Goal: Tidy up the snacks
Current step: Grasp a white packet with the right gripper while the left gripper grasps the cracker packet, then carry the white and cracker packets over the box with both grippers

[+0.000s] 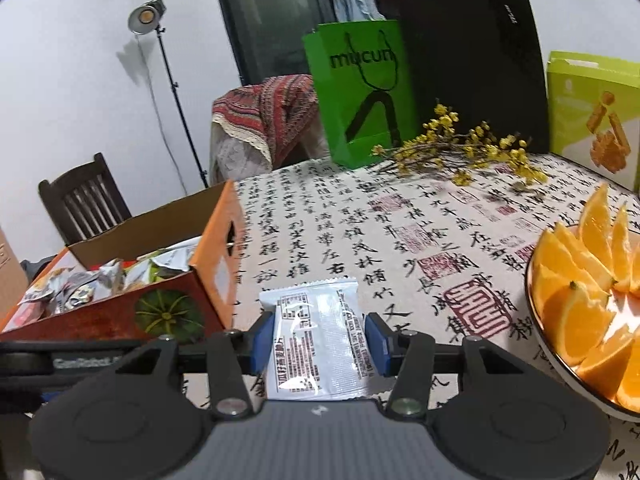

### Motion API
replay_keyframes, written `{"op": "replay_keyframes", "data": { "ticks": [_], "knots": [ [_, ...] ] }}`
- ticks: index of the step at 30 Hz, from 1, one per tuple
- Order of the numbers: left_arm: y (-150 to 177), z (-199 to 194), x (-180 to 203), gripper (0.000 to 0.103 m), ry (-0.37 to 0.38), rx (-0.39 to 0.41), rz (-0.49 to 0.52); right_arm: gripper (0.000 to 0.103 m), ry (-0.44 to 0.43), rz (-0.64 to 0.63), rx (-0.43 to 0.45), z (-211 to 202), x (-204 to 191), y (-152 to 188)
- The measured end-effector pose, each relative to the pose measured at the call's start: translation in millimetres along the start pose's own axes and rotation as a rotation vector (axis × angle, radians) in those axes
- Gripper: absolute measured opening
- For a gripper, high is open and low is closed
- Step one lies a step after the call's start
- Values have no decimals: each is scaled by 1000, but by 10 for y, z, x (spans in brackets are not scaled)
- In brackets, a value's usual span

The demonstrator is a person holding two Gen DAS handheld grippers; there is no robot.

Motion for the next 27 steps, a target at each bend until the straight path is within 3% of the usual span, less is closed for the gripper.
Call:
{"op": "replay_keyframes", "data": {
  "ticks": [4,12,20,27],
  "knots": [
    [10,82,26,103,-91,12,-5,48,-3,6,-11,12,11,6],
    [97,54,20,103,-102,40,4,49,-25,-1,-12,-4,-14,12],
    [166,-72,33,76,-57,55,64,49,-37,2,-29,32,-19,12],
    [206,-123,39,69,-33,65,98,49,-40,-4,-46,67,-20,26]
  ]
}}
Point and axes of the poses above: each gripper's, at about its wrist camera, not at the fingertips, and z roughly the way its jaws point, x to its right, y to its underside, the point moved 5 cm from there along z, roughly the way its jaws point, and after that the axes turned 9 degrees about -x, right-handed, at the moved point
